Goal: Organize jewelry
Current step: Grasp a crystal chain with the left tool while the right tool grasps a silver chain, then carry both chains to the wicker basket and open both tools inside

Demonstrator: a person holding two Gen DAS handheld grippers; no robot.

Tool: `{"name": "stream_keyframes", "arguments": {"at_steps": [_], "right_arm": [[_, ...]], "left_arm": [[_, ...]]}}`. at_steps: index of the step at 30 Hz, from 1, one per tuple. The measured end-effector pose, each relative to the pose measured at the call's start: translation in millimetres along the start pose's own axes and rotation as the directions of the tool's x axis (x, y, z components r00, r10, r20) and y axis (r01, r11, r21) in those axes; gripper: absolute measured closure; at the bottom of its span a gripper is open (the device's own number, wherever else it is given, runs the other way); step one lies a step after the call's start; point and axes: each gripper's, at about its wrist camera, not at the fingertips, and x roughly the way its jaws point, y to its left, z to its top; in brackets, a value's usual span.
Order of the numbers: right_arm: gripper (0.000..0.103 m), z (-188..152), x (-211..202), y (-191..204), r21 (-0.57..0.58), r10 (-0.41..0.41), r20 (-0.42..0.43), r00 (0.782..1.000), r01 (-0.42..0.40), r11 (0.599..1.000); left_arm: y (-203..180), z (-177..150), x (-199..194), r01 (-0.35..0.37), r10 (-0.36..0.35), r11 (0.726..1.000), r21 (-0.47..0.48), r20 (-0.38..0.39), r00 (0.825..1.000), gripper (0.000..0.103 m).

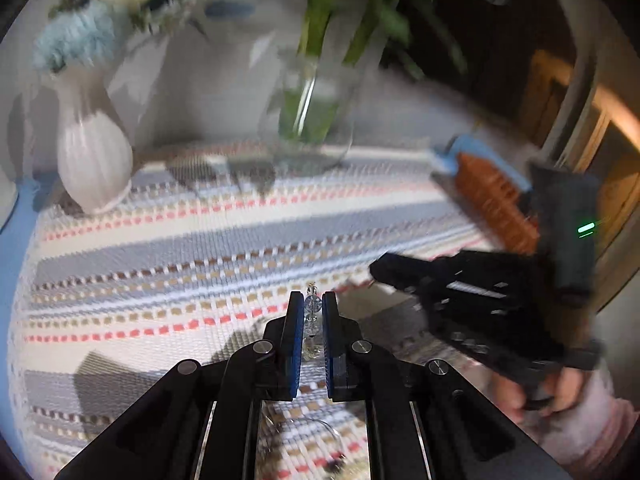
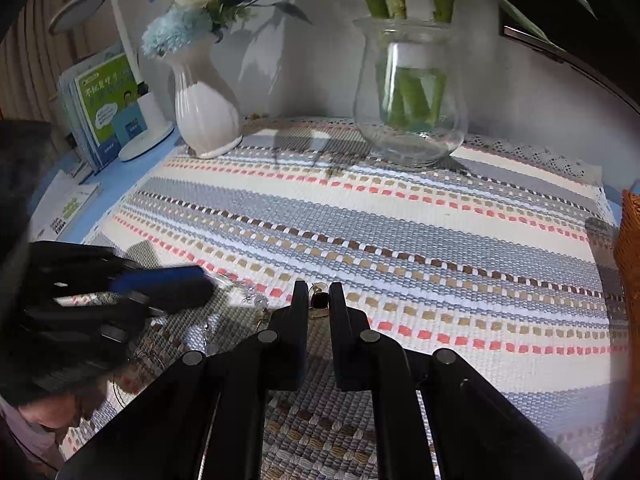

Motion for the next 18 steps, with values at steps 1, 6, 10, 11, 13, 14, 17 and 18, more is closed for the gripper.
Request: {"name": "stream_keyframes", "arguments": {"at_steps": [1,6,10,11,13,14,17,18], "right_arm": [[0.092,0,-3,-1,0.004,0.001,0.010,1.000,-0.001,1.000],[0.092,-3,-17,-4,0.038,0.034,0.038,0.999,-0.035,0.999],[0.092,-7,-39,-4,0.054,0.059,0.075,0.995,-0.063,0.997],[0.092,-9,-48,-6,0.067,0.073,0.085,0.994,-0.079,0.995],[0.092,-11,-61,-13,0.090,0.090,0.096,0.991,-0.098,0.991],[0.092,-12,-73,-20,0.109,0.097,0.107,0.989,-0.109,0.988],[0.092,-12,-102,-40,0.147,0.098,0.129,0.987,-0.117,0.982],[0.092,-11,-113,-49,0.163,0.094,0.136,0.986,-0.116,0.980]], "left_arm": [[-1,2,-6,0.006,-0.006,1.000,0.001,0.011,1.000,0.094],[-13,12,-34,0.032,-0.032,0.999,0.014,0.059,0.998,0.094],[-29,17,-49,0.030,-0.033,0.999,0.043,0.072,0.997,0.094],[-34,19,-51,0.035,-0.038,0.998,0.051,0.074,0.996,0.094],[-45,22,-52,0.046,-0.051,0.997,0.067,0.075,0.996,0.094],[-54,25,-52,0.051,-0.057,0.996,0.079,0.077,0.995,0.094],[-80,35,-49,0.071,-0.081,0.991,0.112,0.084,0.993,0.094],[-91,39,-46,0.083,-0.094,0.989,0.123,0.085,0.992,0.094]]}}
